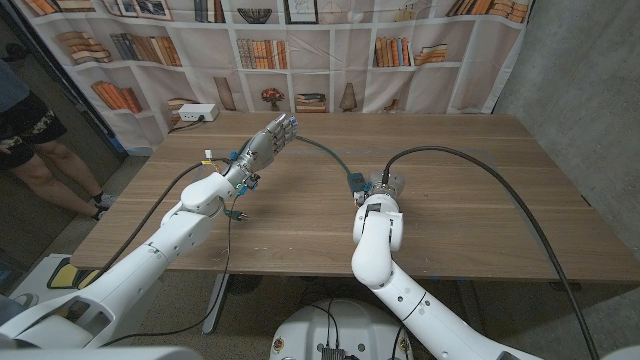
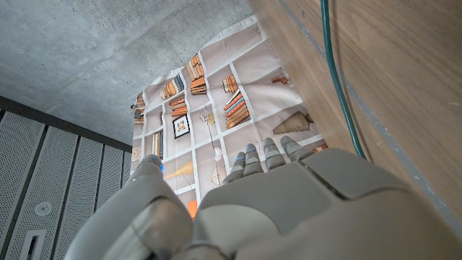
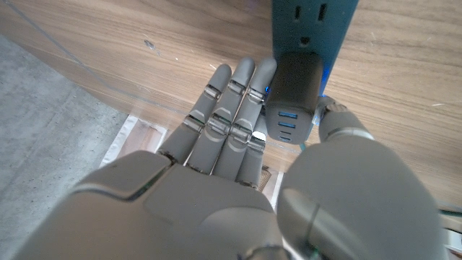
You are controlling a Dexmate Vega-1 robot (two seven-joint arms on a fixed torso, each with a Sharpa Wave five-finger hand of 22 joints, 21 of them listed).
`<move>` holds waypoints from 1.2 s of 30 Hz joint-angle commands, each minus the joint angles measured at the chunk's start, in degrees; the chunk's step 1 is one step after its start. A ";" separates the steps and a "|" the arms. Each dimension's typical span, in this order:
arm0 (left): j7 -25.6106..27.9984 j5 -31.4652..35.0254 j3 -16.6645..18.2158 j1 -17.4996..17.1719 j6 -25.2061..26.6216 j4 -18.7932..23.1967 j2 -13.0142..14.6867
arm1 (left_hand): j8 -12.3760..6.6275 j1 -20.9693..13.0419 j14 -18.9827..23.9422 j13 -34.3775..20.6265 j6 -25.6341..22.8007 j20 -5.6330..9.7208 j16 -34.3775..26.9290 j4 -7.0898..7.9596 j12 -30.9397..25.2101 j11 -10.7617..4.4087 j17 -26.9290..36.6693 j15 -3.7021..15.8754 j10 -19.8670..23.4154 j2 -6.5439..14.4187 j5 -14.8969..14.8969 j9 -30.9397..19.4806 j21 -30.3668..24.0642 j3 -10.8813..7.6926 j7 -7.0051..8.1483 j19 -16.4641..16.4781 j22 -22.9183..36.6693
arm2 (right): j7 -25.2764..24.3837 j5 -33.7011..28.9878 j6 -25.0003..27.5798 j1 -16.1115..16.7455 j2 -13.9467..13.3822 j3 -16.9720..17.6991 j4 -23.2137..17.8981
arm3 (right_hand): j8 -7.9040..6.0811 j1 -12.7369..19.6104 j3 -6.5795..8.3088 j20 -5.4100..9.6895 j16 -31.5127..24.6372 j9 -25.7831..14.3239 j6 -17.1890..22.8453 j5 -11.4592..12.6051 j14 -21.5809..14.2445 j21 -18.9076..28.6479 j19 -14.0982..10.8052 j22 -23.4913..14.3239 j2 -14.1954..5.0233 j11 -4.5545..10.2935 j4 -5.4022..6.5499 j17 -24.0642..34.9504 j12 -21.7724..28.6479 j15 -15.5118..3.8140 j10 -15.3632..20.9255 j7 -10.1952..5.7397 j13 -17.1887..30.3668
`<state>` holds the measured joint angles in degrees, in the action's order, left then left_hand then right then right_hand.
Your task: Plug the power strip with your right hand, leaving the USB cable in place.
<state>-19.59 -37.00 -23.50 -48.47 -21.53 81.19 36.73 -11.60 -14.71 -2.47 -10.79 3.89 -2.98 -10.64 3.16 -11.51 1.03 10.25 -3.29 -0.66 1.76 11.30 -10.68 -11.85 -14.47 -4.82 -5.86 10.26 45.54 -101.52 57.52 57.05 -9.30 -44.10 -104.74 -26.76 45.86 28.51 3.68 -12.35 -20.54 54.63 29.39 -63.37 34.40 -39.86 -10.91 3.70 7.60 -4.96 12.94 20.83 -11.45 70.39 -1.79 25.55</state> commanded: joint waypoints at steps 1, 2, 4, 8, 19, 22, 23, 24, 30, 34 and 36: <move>-0.01 -0.22 0.02 0.23 0.01 -0.67 -0.37 | 0.23 -0.15 -0.13 -0.11 -0.45 -0.23 0.02 0.04 -0.16 -0.09 0.12 -0.19 -0.03 0.11 -0.24 -0.19 -0.10 0.30 -0.01 -0.12 0.32 | 4.72 -1.92 -6.85 -0.76 0.07 1.69 0.30 | -0.43 0.12 7.53 5.66 -0.28 -0.24 9.83 0.77 -0.34 0.15 0.38 0.01 0.46 3.74 -5.55 0.20 0.46 -2.04 4.18 -9.59 0.67; 0.03 -0.23 0.04 0.24 0.06 -0.69 -0.35 | 0.22 -0.16 -0.12 -0.11 -0.46 -0.22 0.02 0.04 -0.16 -0.09 0.12 -0.20 -0.03 0.11 -0.24 -0.19 -0.09 0.31 0.02 -0.13 0.32 | 4.91 -2.15 -6.75 -0.80 0.24 1.73 0.49 | -0.44 0.10 7.64 5.66 -0.29 -0.21 9.87 0.83 -0.36 0.17 0.36 0.01 0.48 3.73 -5.54 0.22 0.46 -2.04 4.10 -9.65 0.77; 0.13 -0.22 0.08 0.27 0.15 -0.72 -0.33 | 0.22 -0.16 -0.10 -0.11 -0.46 -0.19 0.01 0.03 -0.15 -0.04 0.12 -0.20 -0.06 0.11 -0.24 -0.19 -0.10 0.31 -0.02 -0.11 0.32 | 4.36 -1.75 -6.47 -0.65 0.48 1.95 0.54 | -0.44 0.06 7.92 5.66 -0.30 -0.12 9.90 0.98 -0.40 0.21 0.35 0.00 0.54 3.74 -5.52 0.25 0.53 -2.05 4.08 -9.71 1.00; 0.22 -0.11 0.11 0.38 0.28 -0.77 -0.23 | 0.22 -0.19 -0.14 -0.11 -0.49 -0.21 0.03 0.03 -0.15 -0.04 0.12 -0.20 -0.06 0.11 -0.24 -0.19 -0.08 0.34 -0.05 -0.16 0.32 | 3.91 -1.34 -5.81 -0.32 0.79 2.28 0.65 | -0.45 -0.10 8.72 5.66 -0.31 0.42 10.41 1.37 -0.44 0.30 0.47 -0.04 0.61 3.77 -5.45 0.34 0.83 -2.08 4.33 -9.82 1.63; -0.17 -0.12 0.05 0.59 0.31 -0.91 -0.16 | 0.21 -0.26 -0.20 -0.11 -0.53 -0.28 0.05 0.00 -0.15 0.05 0.11 -0.23 -0.07 0.12 -0.24 -0.18 -0.06 0.41 -0.02 -0.22 0.32 | 2.97 -2.12 -4.29 0.75 1.60 2.55 0.59 | 0.14 -1.17 10.67 5.10 -0.64 0.92 7.56 1.04 -0.08 0.95 1.42 -0.48 -1.48 3.83 -4.47 1.29 0.63 -2.06 2.60 -10.10 3.98; -0.31 -0.18 0.04 0.68 0.25 -1.07 -0.22 | 0.20 -0.28 -0.18 -0.11 -0.54 -0.24 0.04 -0.01 -0.16 0.03 0.11 -0.15 -0.04 0.12 -0.24 -0.18 -0.08 0.43 0.01 -0.19 0.31 | 3.36 -2.80 -4.52 0.97 1.74 2.63 0.21 | 0.33 -1.92 10.48 4.63 -0.54 0.95 6.26 0.34 0.79 1.14 2.11 -0.65 -2.29 4.03 -4.08 1.67 0.30 -1.88 1.62 -10.33 4.61; -0.31 -0.17 0.05 0.69 0.18 -1.13 -0.26 | 0.20 -0.28 -0.16 -0.11 -0.55 -0.26 0.03 -0.01 -0.16 0.01 0.11 -0.25 -0.03 0.12 -0.24 -0.18 -0.09 0.44 -0.01 -0.17 0.31 | 4.17 -3.15 -4.71 0.93 1.88 2.75 0.10 | 0.60 -1.87 9.99 4.43 -0.79 1.09 5.44 -0.25 0.84 1.17 2.67 -0.74 -2.64 4.05 -4.16 1.95 0.04 -1.81 0.95 -10.31 4.85; -0.40 -0.25 0.06 0.72 0.20 -1.18 -0.27 | 0.21 -0.29 -0.14 -0.11 -0.54 -0.23 0.02 -0.01 -0.16 0.01 0.11 -0.19 -0.03 0.13 -0.24 -0.19 -0.09 0.45 0.07 -0.17 0.31 | 5.34 -3.80 -4.92 0.81 2.12 2.86 0.15 | 0.70 -1.82 9.78 4.37 -0.68 1.16 5.16 -0.57 1.29 1.20 2.89 -0.78 -2.78 4.07 -4.22 1.99 -0.11 -1.73 0.58 -10.32 4.97; -0.78 -0.45 0.09 0.95 0.03 -1.70 -0.42 | 0.20 -0.33 -0.15 -0.11 -0.56 -0.25 0.03 -0.03 -0.15 -0.07 0.11 -0.20 -0.05 0.14 -0.24 -0.19 -0.08 0.48 0.09 -0.20 0.31 | 6.00 -4.28 -5.90 1.11 2.63 3.24 -0.54 | 1.00 -1.42 8.60 4.07 -0.62 1.53 4.15 -2.25 2.54 1.47 3.68 -0.92 -3.11 4.27 -4.54 2.34 -0.90 -1.52 -0.94 -10.50 5.22; -1.05 -0.58 0.09 1.10 0.06 -1.97 -0.45 | 0.20 -0.36 -0.16 -0.11 -0.58 -0.30 0.03 -0.04 -0.16 -0.08 0.11 -0.17 -0.03 0.15 -0.24 -0.19 -0.07 0.50 0.09 -0.22 0.31 | 7.93 -4.91 -6.91 1.04 3.00 3.67 -1.21 | 1.36 -1.68 8.10 3.79 -0.50 1.76 3.12 -3.04 3.11 1.52 4.21 -0.94 -3.26 4.36 -4.33 2.39 -1.17 -1.26 -1.47 -10.54 5.36; -1.15 -0.62 0.10 1.16 0.02 -2.11 -0.47 | 0.19 -0.37 -0.17 -0.11 -0.59 -0.29 0.03 -0.04 -0.16 -0.04 0.11 -0.12 -0.04 0.16 -0.23 -0.19 -0.08 0.51 0.11 -0.19 0.31 | 8.38 -5.21 -7.30 1.08 3.12 3.79 -1.44 | 1.64 -1.93 7.79 3.63 -0.40 1.88 2.37 -3.48 3.47 1.56 4.48 -0.95 -3.34 4.39 -4.16 2.40 -1.68 -1.11 -2.20 -10.57 5.14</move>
<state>-20.14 -37.32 -23.43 -47.66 -21.32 79.75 36.40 -11.60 -14.70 -2.47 -10.79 3.57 -2.98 -10.64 3.17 -11.52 1.03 10.25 -3.29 -0.66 1.76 11.31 -10.68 -11.85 -13.99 -4.50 -5.86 10.26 51.23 -105.13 51.99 57.99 -7.05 -40.99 -104.84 -25.34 42.95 30.44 3.36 -12.80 -18.68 49.36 26.42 -60.19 35.62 -35.85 -11.61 2.14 9.45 -3.01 15.06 19.65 -10.12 70.54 -3.78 30.66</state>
